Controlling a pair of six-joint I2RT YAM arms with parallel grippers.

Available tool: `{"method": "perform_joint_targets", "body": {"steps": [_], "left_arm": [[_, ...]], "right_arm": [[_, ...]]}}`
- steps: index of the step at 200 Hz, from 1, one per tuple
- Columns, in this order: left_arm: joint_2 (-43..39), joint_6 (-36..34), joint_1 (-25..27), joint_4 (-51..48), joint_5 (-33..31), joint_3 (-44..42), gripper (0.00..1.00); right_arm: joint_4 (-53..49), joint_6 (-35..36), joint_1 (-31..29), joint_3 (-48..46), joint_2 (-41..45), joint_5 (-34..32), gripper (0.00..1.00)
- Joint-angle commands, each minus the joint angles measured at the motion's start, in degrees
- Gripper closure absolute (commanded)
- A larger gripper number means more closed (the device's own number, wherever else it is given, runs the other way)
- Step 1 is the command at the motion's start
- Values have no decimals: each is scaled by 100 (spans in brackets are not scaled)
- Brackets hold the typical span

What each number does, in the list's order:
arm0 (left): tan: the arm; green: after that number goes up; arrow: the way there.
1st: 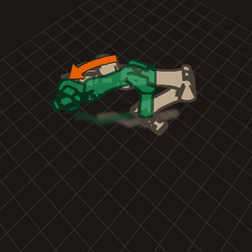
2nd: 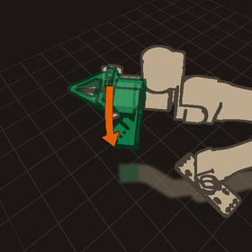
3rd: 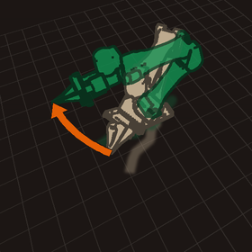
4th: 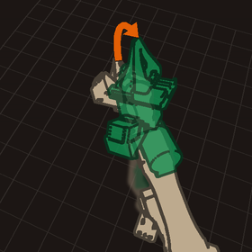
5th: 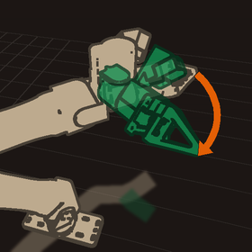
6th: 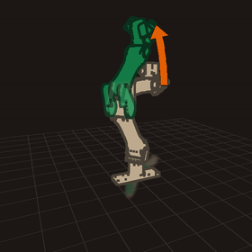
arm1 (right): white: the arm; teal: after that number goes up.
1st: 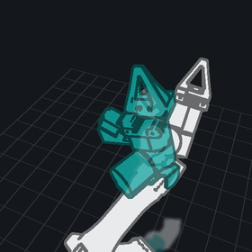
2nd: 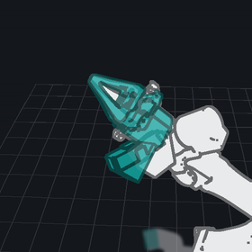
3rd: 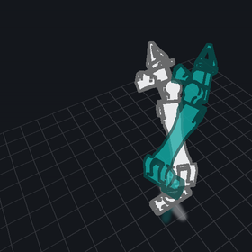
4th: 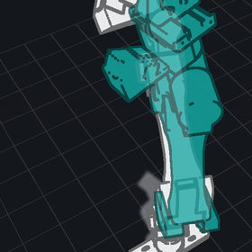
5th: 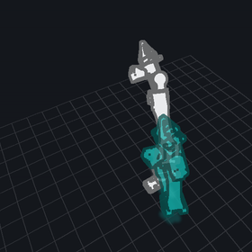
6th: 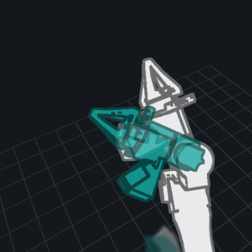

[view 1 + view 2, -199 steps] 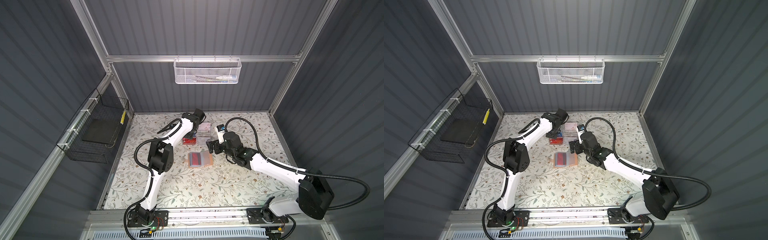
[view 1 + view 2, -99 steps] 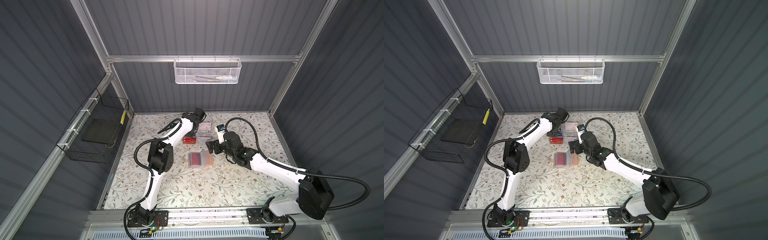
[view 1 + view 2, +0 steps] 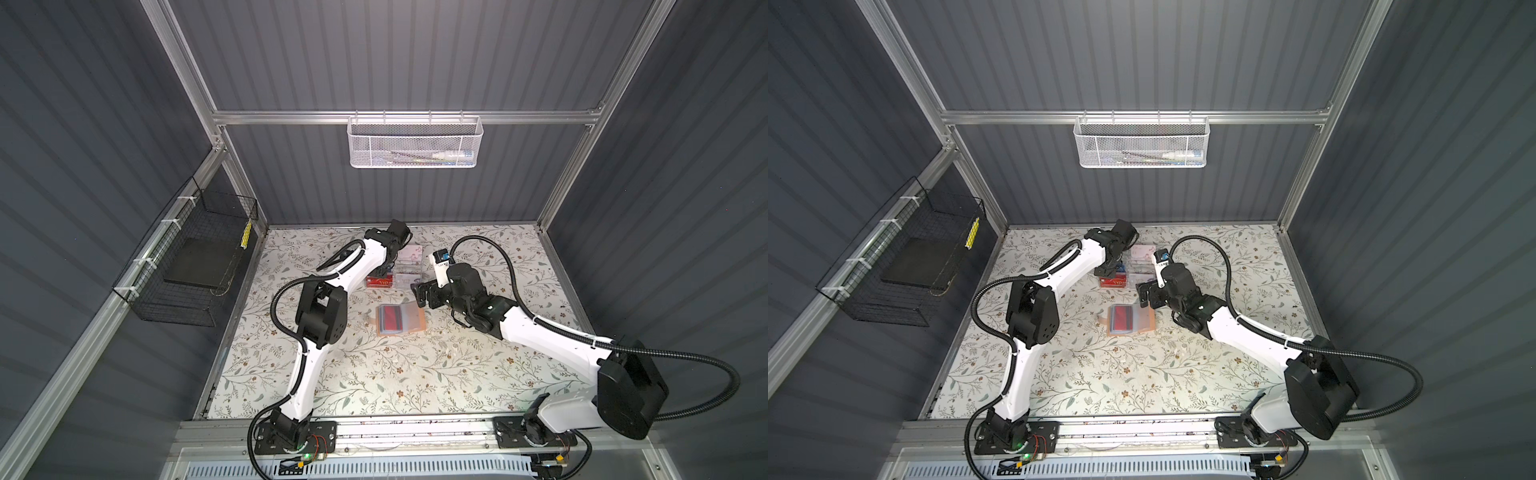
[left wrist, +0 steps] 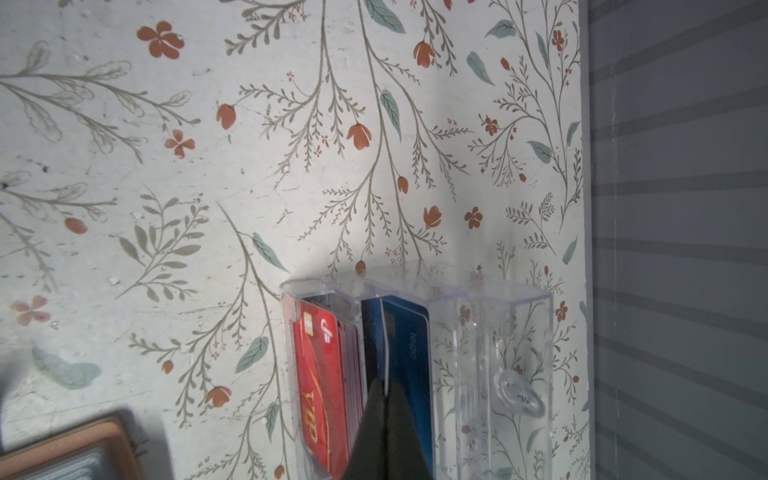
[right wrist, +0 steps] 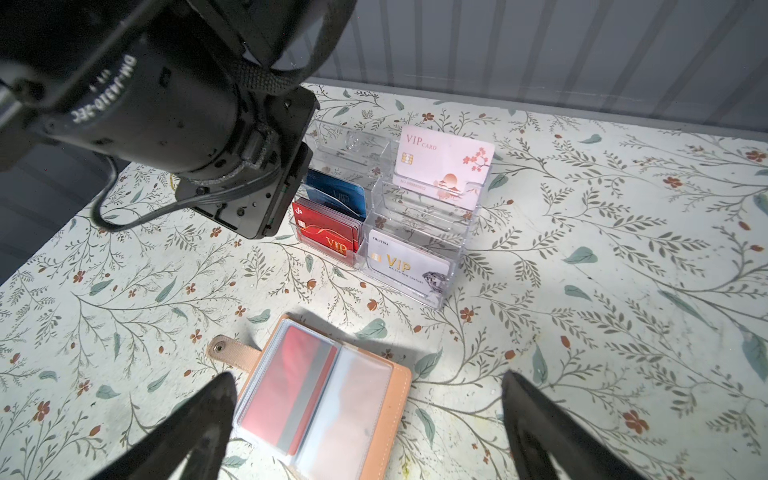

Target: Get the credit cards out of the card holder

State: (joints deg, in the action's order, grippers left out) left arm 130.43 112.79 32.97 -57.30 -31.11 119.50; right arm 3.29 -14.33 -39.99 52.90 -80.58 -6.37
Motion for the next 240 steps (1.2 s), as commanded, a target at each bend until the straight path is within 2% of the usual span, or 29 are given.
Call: {"method": "perform_joint_targets", "body": {"steps": [1, 86, 116, 240], "left_arm": [[34, 67, 33, -113, -97, -42, 100], [99, 15, 34, 107, -114, -69, 100], [36, -21, 33, 225, -124, -177, 95], [-61, -179, 52, 514, -166, -418, 88]], "right_arm": [[57, -44, 25, -35, 165, 75, 1], [55, -70, 25, -35, 218, 192, 1], [57, -70, 19, -43, 226, 204, 1], [42, -97, 25, -26, 217, 339, 1]]}}
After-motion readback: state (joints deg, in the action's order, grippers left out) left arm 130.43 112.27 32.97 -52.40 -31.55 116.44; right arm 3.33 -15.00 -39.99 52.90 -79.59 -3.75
